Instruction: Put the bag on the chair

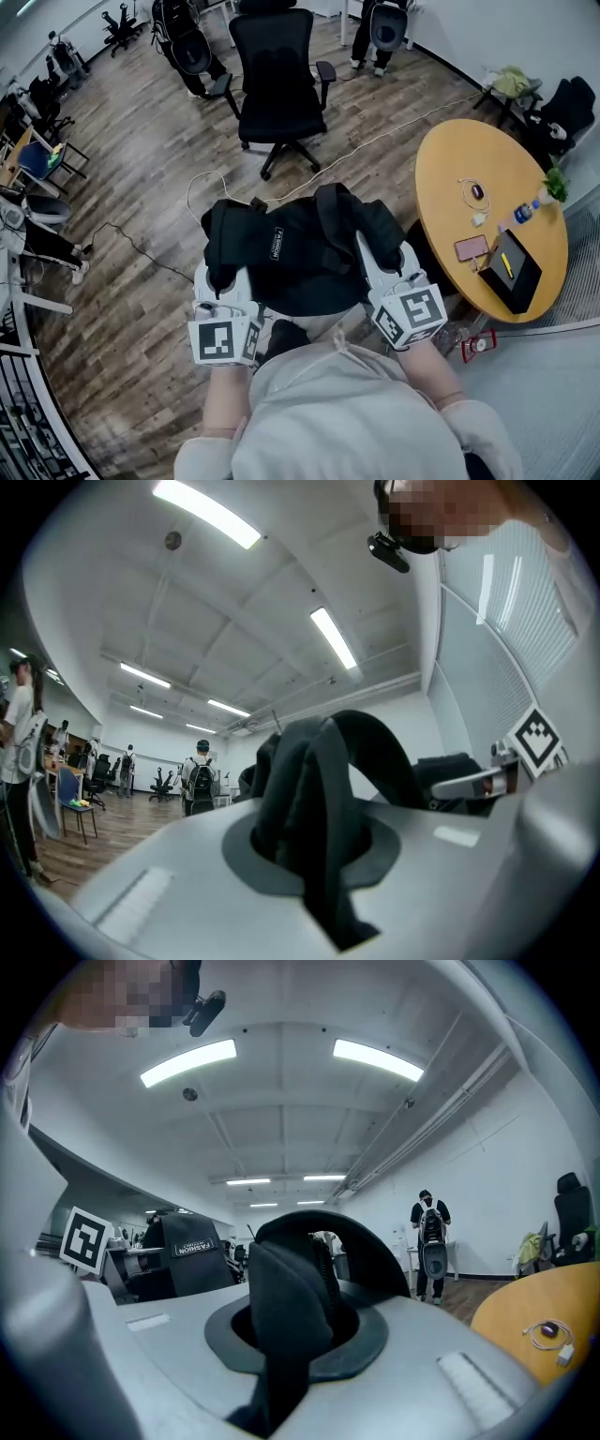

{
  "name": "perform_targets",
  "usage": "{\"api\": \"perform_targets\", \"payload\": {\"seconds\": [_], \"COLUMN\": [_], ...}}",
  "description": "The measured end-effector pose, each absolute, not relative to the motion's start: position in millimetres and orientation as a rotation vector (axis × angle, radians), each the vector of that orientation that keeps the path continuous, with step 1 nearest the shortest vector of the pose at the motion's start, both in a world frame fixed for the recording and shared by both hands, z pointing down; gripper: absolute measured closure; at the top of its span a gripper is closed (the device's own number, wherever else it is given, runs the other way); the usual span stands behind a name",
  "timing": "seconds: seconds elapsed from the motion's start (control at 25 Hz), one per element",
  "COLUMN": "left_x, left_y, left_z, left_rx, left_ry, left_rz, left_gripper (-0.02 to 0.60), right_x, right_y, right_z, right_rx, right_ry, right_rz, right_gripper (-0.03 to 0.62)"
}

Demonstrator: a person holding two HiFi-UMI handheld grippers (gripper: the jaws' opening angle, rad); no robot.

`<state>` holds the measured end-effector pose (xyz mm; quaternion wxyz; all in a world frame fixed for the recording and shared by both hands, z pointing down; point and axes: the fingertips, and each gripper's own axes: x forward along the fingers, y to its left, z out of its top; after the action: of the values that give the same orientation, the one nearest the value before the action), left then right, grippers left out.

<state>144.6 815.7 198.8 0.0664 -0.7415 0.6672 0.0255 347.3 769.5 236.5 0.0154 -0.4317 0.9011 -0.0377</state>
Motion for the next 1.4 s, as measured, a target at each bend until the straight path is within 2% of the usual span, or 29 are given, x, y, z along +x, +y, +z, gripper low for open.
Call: {"api": "perform_targets", "payload": {"seconds": [0.4, 0.68, 0.96, 1.4], "left_x": [3, -63, -89, -73], "left_y": [671, 595, 525, 345], "left_z": [191, 202, 221, 227], "left_rx": [-2.319, -2.363, -2.365, -2.276], "left_ry": [1.921, 1.917, 1.984, 2.107], "left_rz": [0.082, 0.058, 0.004, -0.061], "left_gripper": [0.554, 0.554, 0.554, 0.554], "right_x": [213, 154, 125, 133], "right_y": [635, 561, 484, 284], "right_z": [229, 243, 264, 277], "right_rx": [-1.417, -1.464, -1.422, -1.253], "right_ry": [2.745, 2.715, 2.771, 2.860], "right_rz": [-0.170, -0.262, -0.322, -0.373], "right_gripper": [0.550, 0.549, 0.549, 0.549]}}
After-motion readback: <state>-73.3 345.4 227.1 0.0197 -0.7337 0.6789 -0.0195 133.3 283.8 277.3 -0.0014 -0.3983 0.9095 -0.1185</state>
